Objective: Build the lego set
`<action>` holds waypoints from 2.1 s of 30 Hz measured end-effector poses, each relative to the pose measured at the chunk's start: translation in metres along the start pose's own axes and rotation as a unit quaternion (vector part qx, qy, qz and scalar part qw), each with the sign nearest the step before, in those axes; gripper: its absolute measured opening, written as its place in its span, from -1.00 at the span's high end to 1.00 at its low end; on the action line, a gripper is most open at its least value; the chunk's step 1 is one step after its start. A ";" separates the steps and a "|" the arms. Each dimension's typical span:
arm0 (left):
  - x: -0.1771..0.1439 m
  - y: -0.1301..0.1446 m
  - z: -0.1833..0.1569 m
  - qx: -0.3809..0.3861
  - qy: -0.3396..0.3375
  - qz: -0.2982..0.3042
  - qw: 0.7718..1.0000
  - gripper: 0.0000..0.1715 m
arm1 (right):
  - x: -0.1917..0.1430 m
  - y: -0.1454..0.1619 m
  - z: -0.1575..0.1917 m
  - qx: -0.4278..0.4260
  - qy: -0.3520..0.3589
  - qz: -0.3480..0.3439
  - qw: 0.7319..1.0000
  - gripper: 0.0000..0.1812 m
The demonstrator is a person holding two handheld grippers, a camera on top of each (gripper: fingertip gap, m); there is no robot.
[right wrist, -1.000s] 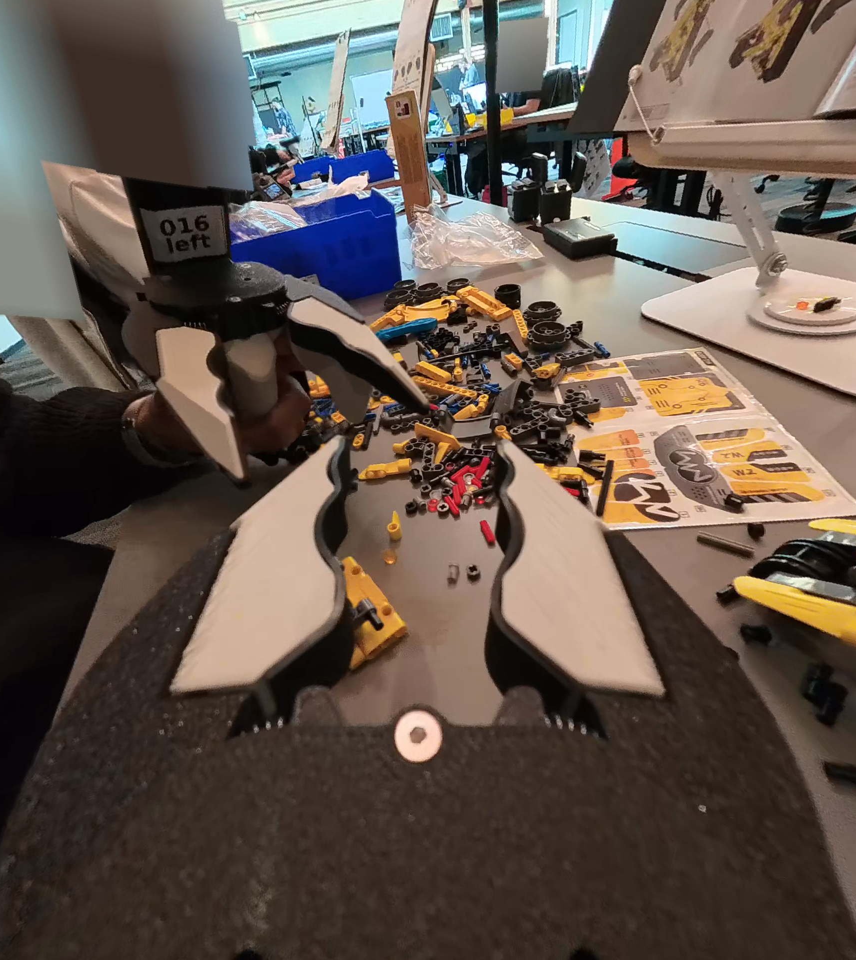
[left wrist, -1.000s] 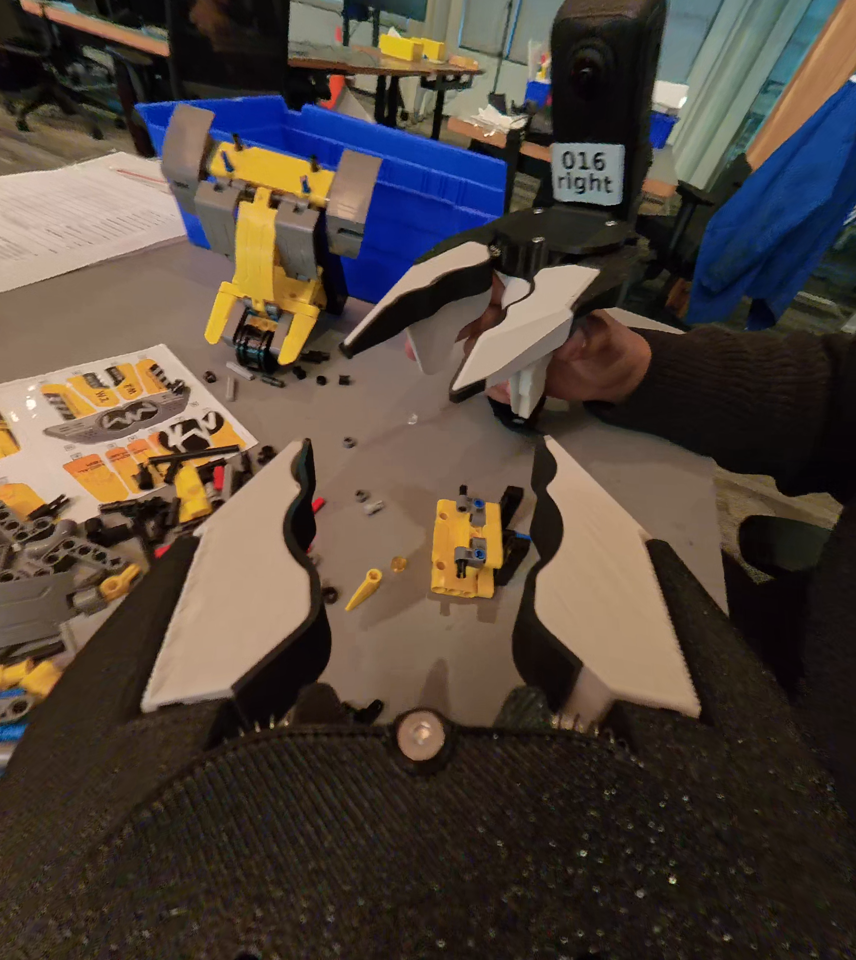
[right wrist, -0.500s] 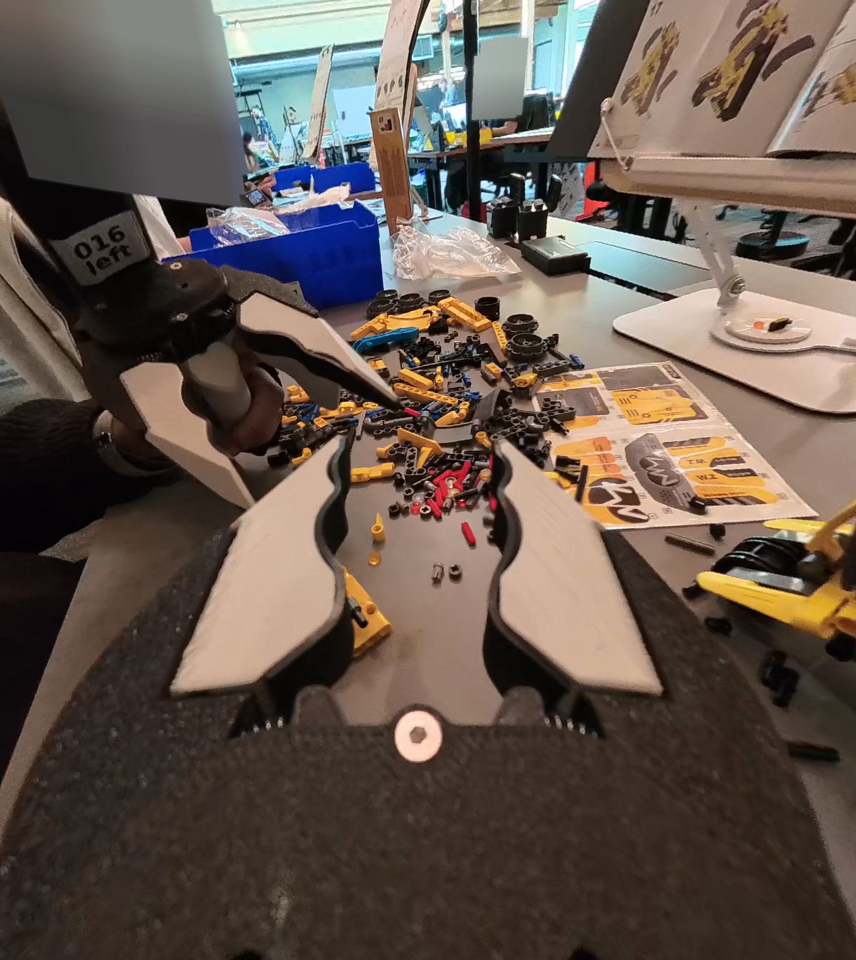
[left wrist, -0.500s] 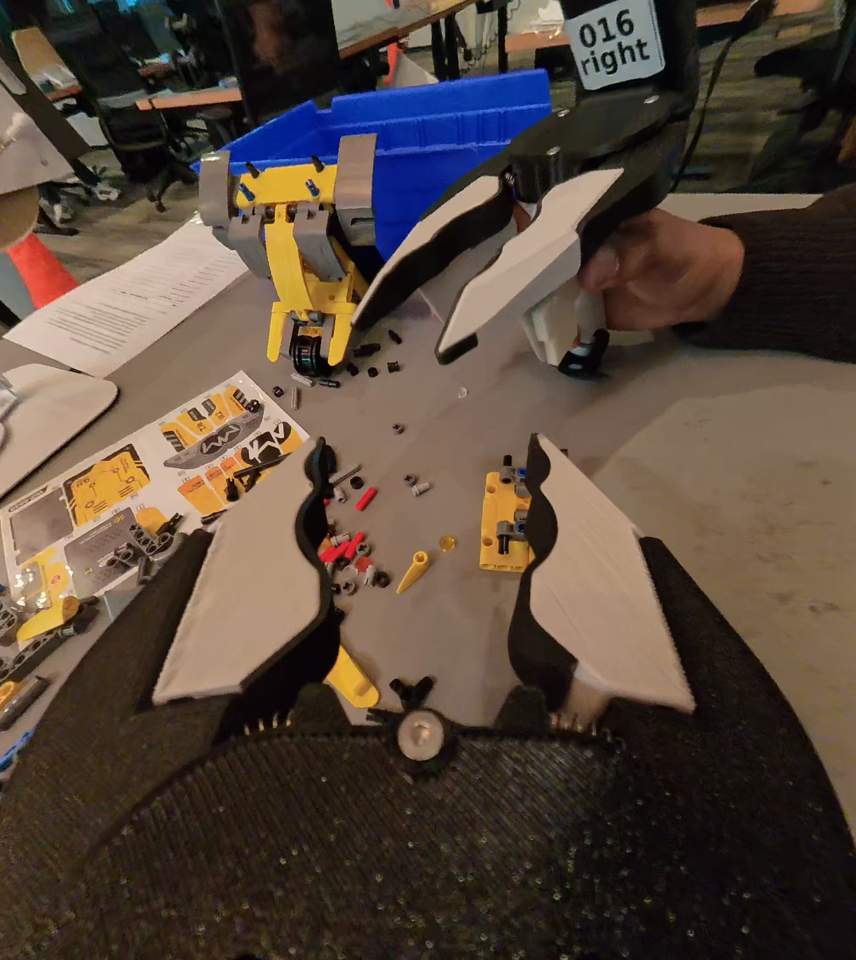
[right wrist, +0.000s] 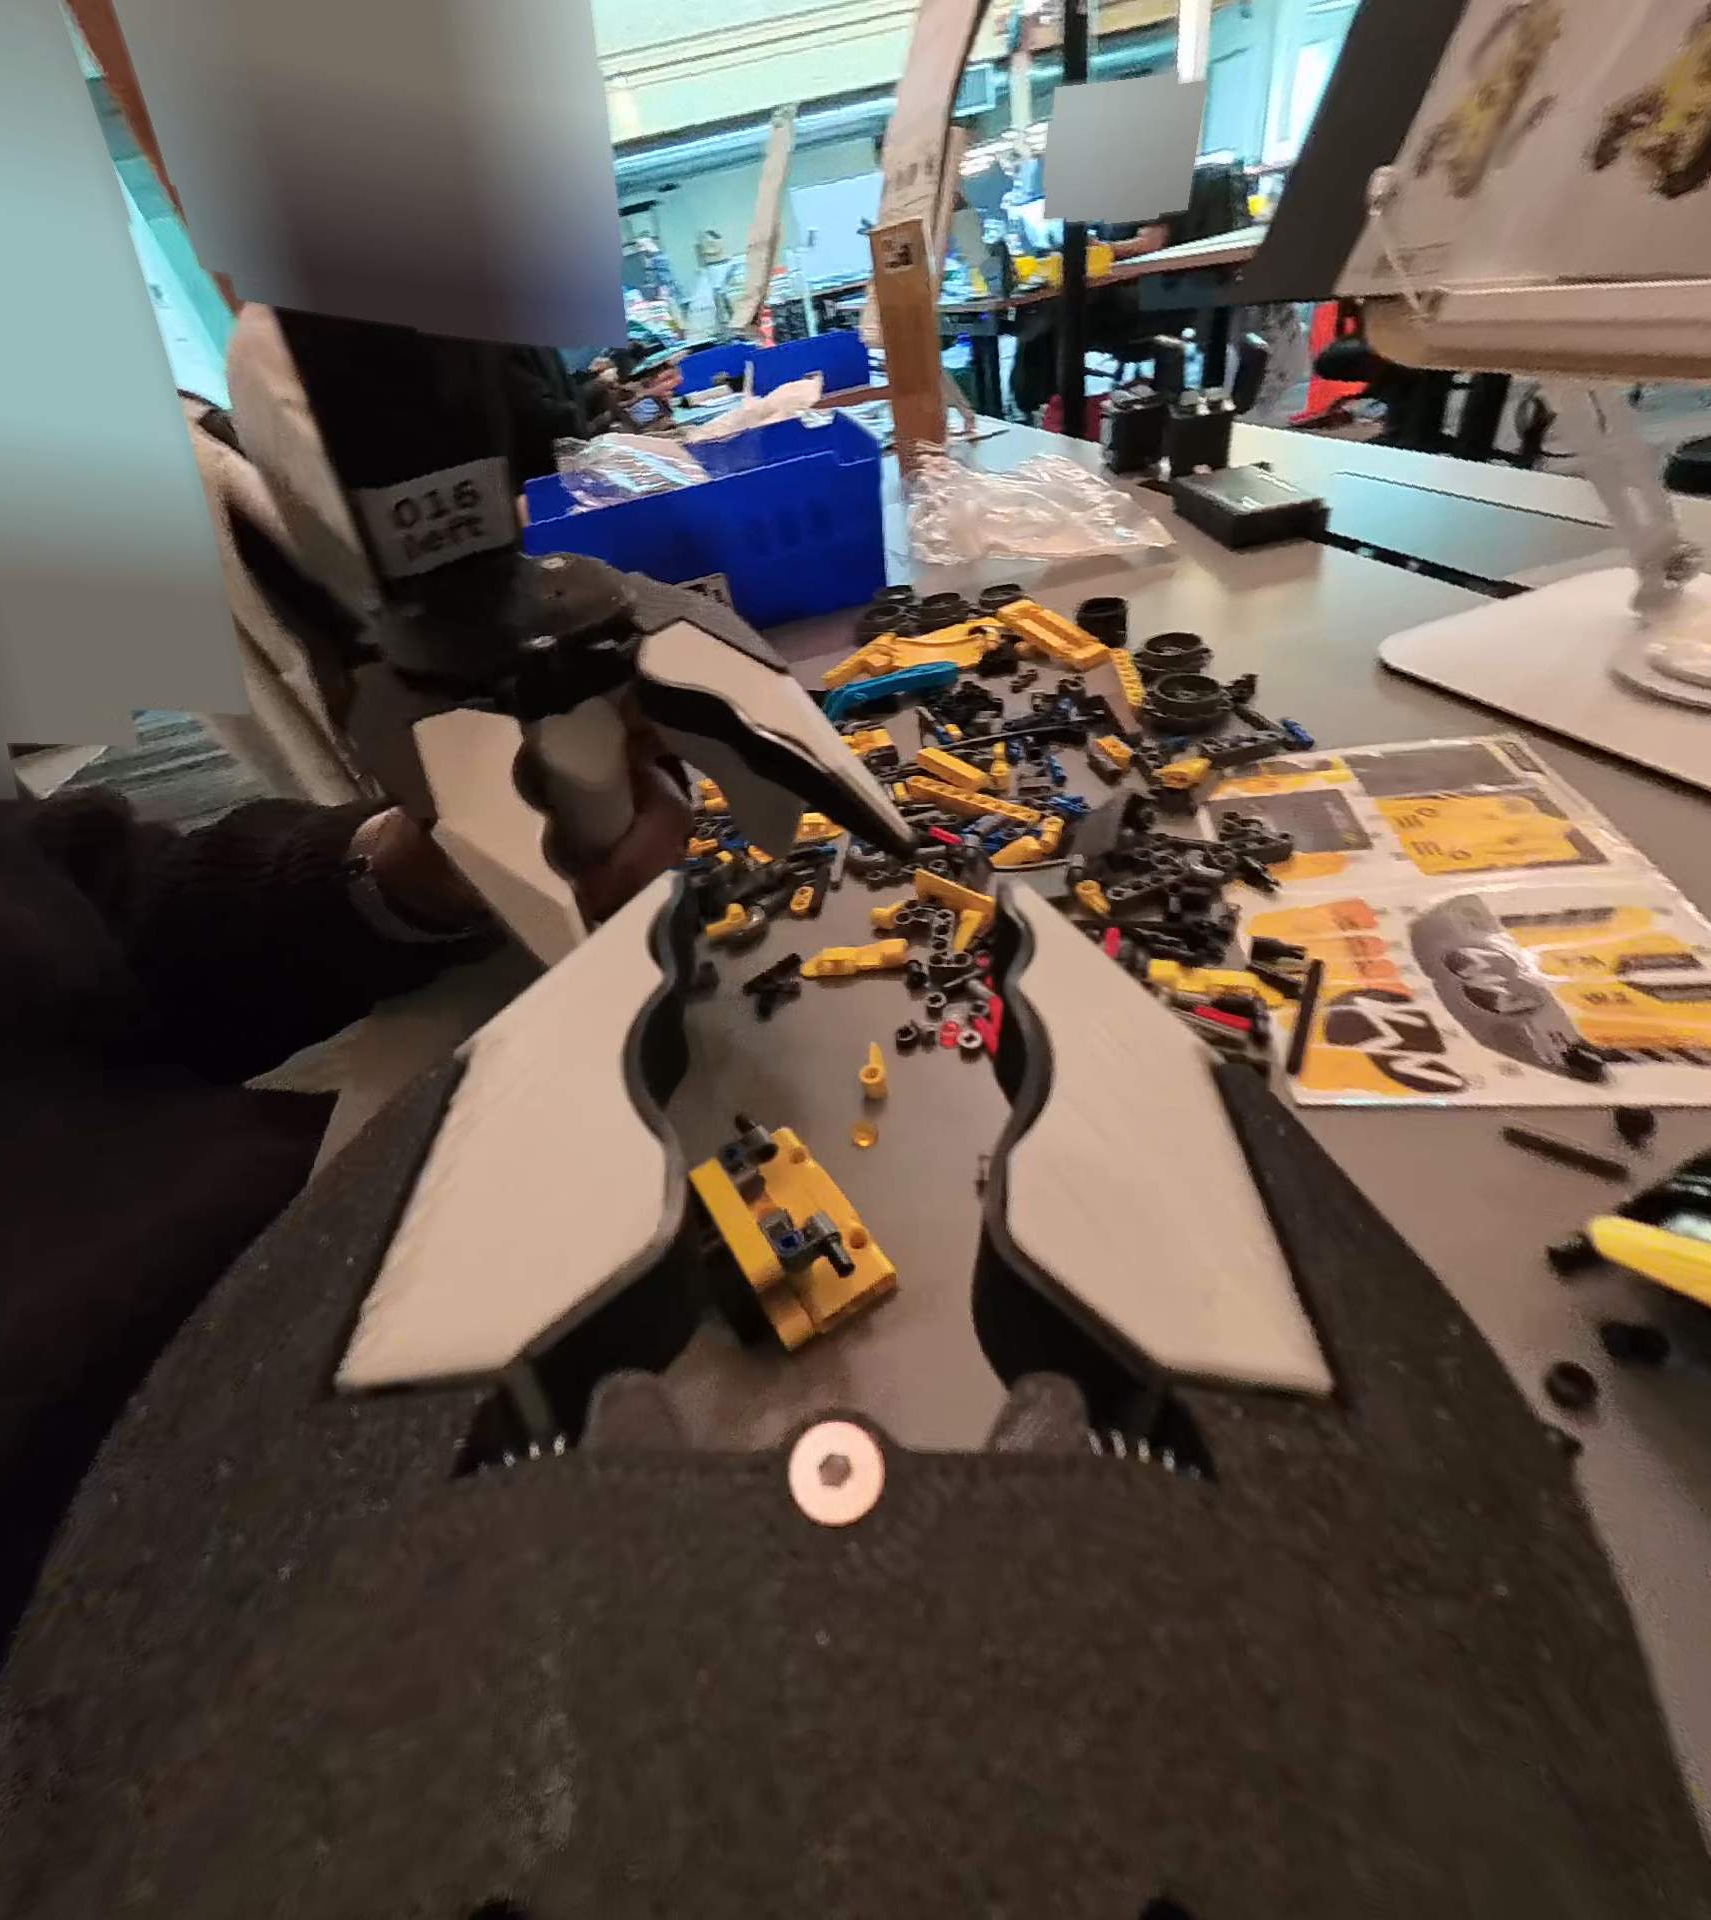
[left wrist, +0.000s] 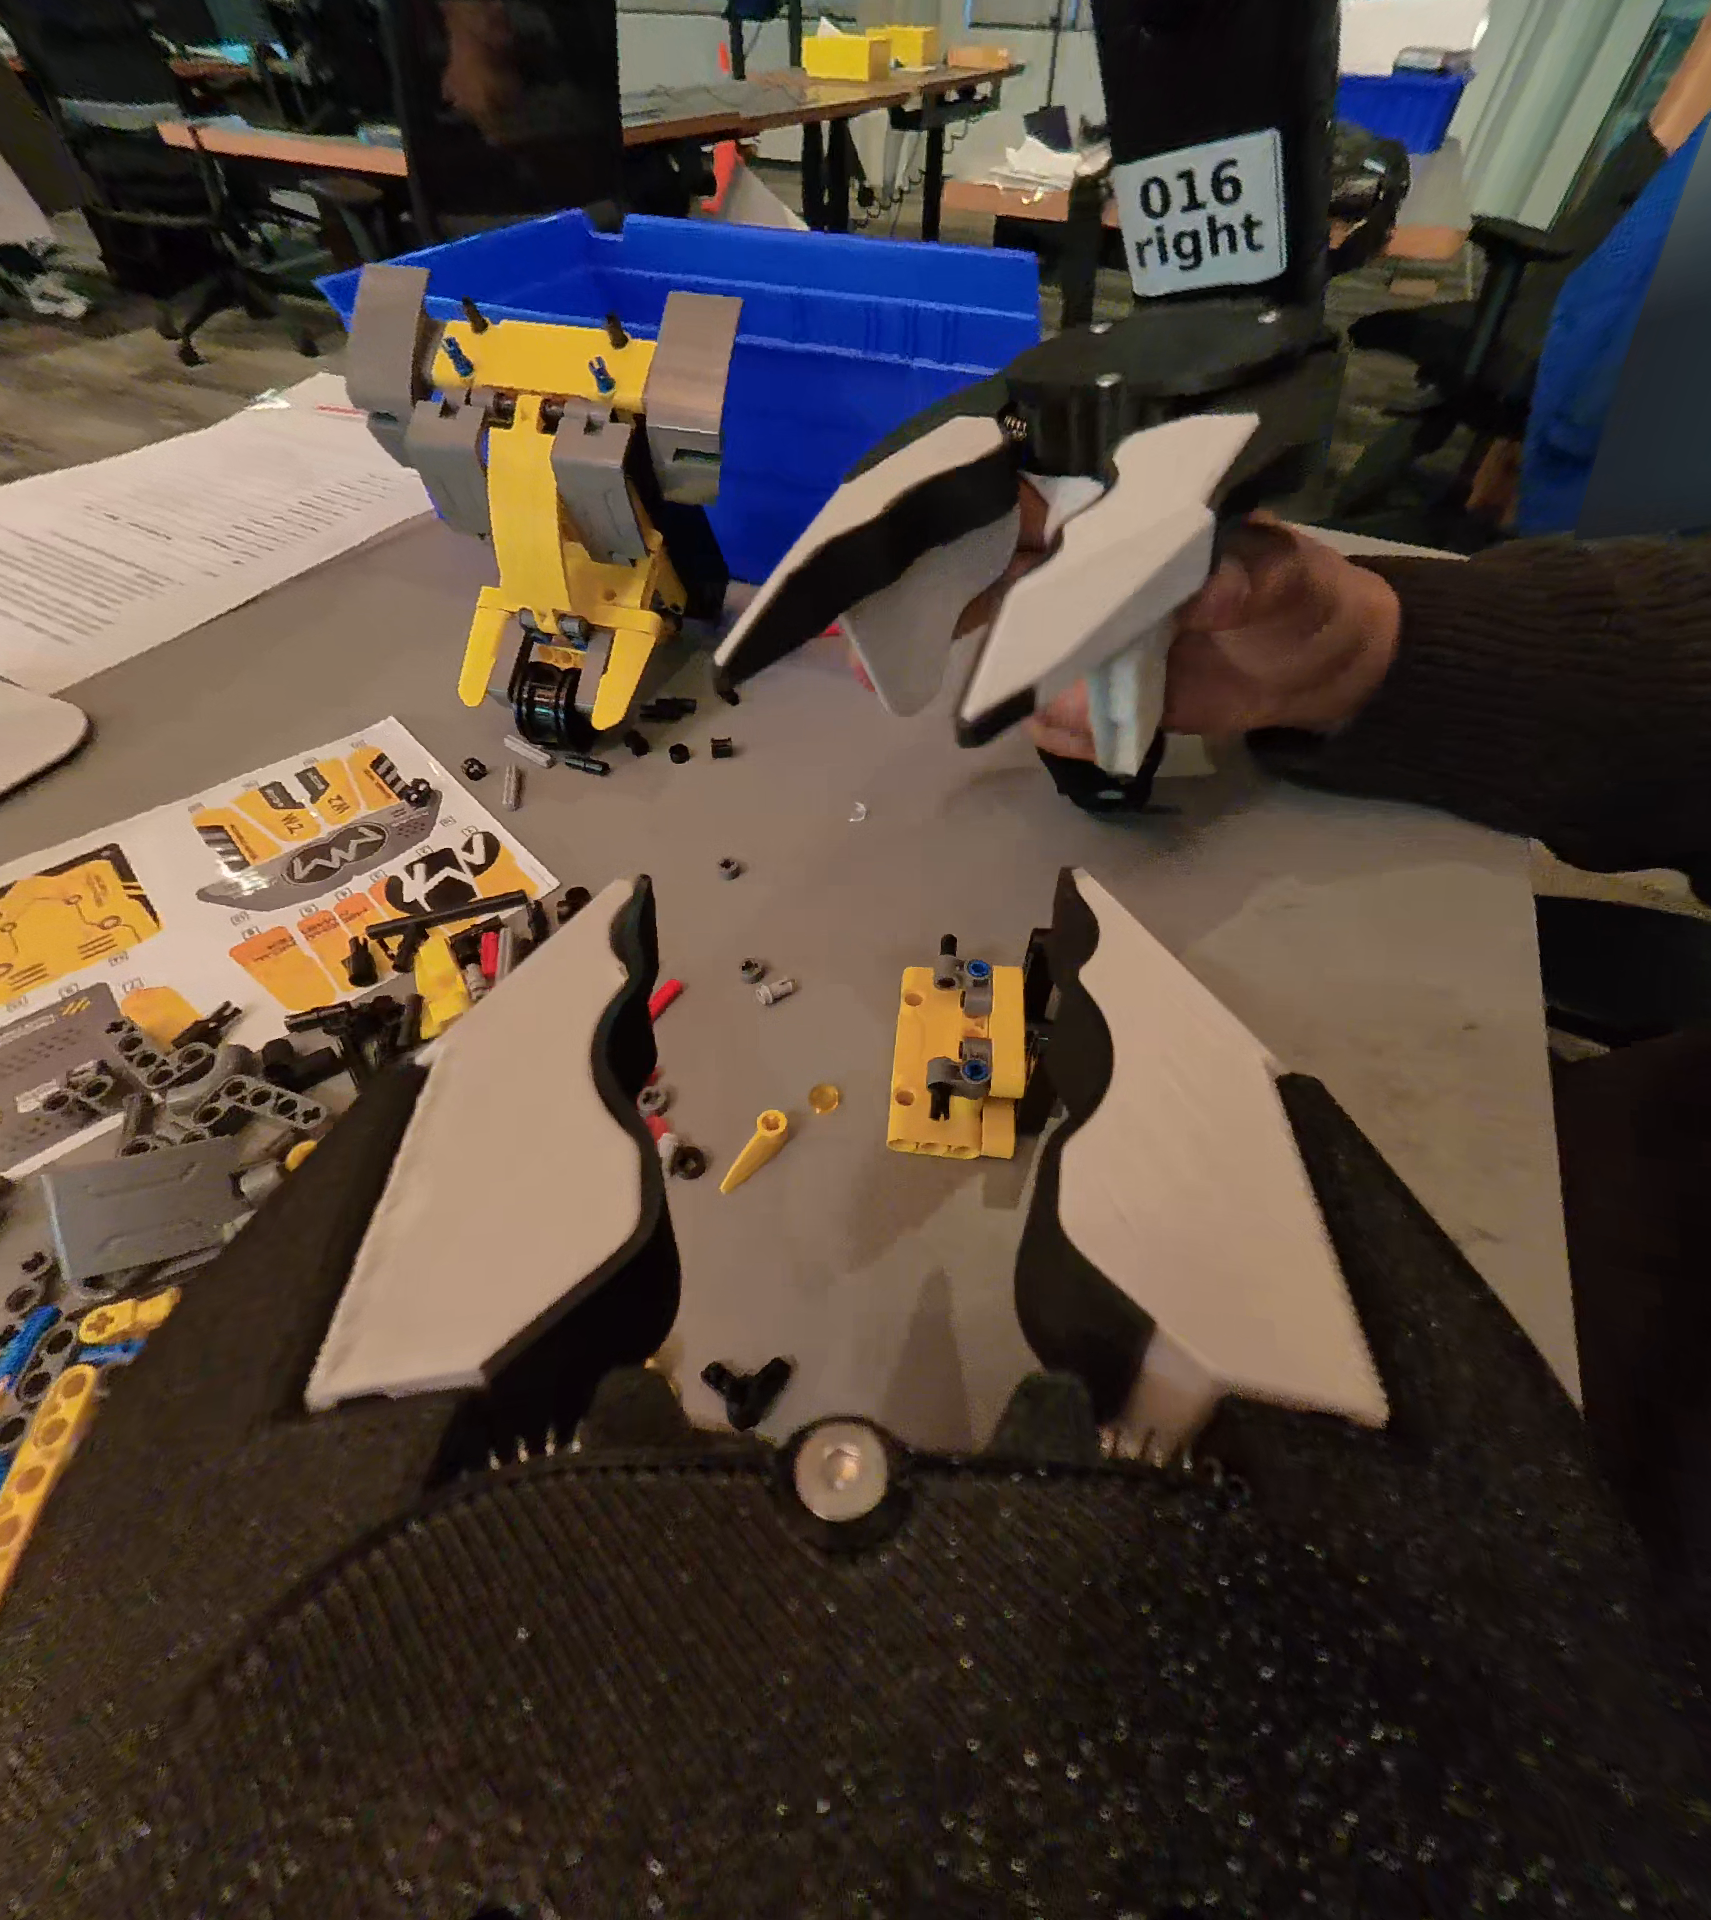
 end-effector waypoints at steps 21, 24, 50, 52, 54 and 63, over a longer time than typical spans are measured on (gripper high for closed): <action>0.005 0.004 -0.009 0.038 0.003 0.027 0.999 0.23 | -0.004 -0.002 -0.003 -0.012 0.029 0.003 1.000 0.40; 0.001 0.002 -0.003 0.010 0.003 0.009 1.000 0.23 | -0.006 -0.004 -0.002 -0.011 0.030 -0.003 0.999 0.40; -0.001 0.001 0.002 -0.039 0.037 -0.009 0.998 0.21 | 0.002 0.016 -0.008 0.050 0.072 0.129 0.988 0.53; 0.000 0.002 0.002 -0.042 0.039 -0.005 0.998 0.21 | 0.004 0.017 -0.007 0.053 0.067 0.130 0.988 0.52; 0.001 0.002 0.002 -0.044 0.043 -0.002 0.998 0.21 | 0.008 0.020 -0.006 0.057 0.059 0.132 0.988 0.51; 0.004 0.003 0.000 -0.051 0.063 0.008 0.997 0.21 | 0.024 0.030 0.007 0.055 0.027 0.171 0.983 0.44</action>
Point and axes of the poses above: each gripper's, where its closed fingertips meet, x out along the fingers, y out of its underside, z = x × y across the jaws, the point moved 9 cm from there along -x, back along the fingers, and after that the axes turned 3 degrees about z, right-handed, at the moved point
